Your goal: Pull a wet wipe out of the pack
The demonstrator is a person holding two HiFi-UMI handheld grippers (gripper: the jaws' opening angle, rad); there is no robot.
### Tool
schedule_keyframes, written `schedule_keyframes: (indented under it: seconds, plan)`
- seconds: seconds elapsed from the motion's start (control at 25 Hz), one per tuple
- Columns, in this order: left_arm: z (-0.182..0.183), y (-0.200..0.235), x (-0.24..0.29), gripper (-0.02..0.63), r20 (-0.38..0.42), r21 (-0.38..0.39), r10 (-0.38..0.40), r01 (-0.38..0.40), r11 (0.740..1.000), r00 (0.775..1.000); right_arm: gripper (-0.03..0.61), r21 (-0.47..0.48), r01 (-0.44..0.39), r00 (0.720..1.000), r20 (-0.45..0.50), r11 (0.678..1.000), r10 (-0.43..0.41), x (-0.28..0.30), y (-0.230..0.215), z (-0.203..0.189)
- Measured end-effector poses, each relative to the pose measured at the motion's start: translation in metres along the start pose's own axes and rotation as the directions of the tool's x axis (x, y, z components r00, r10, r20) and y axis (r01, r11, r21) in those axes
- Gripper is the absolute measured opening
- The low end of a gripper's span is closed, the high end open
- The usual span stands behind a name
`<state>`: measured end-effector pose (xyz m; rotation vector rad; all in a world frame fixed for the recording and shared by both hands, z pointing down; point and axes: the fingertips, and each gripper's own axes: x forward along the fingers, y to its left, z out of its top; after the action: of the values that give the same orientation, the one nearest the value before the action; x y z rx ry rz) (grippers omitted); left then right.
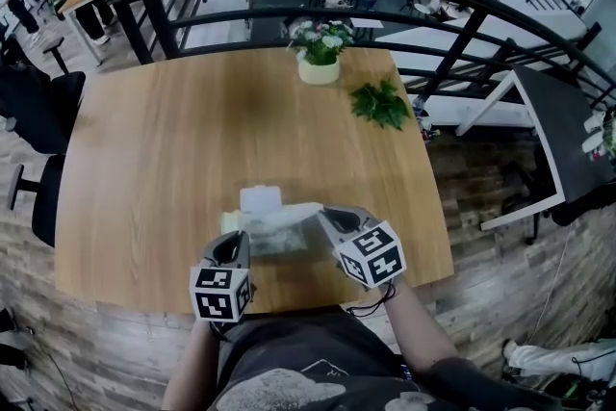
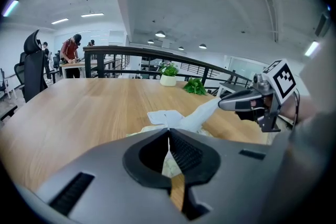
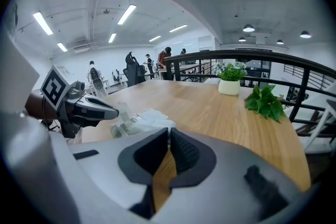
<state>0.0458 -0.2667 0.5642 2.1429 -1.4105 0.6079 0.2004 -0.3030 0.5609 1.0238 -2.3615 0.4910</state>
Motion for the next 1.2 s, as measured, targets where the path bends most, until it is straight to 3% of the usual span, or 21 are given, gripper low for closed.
schedule_keyframes:
  seconds: [0.48, 0.88, 1.2]
  plan:
    - [0.009, -0.032, -0.017, 0.018, 0.041, 0.047, -0.086, 0.084, 0.995, 0.995, 0.032, 0.003, 0.079, 0.991, 0.108, 0.997, -0.078, -0.031, -0.003, 0.033]
    - [0.024, 0.004, -0.064, 0.018, 0.126, 0.034, -0.113, 0.109, 0.993, 0.986, 0.032, 0.074, 0.226, 0.953, 0.191, 0.971, -0.236, -0.059, 0.013, 0.050]
    - [0.029, 0.034, -0.105, 0.018, 0.179, 0.010, -0.123, 0.123, 0.992, 0.976, 0.032, 0.096, 0.284, 0.915, 0.269, 0.954, -0.299, -0.081, 0.049, 0.064]
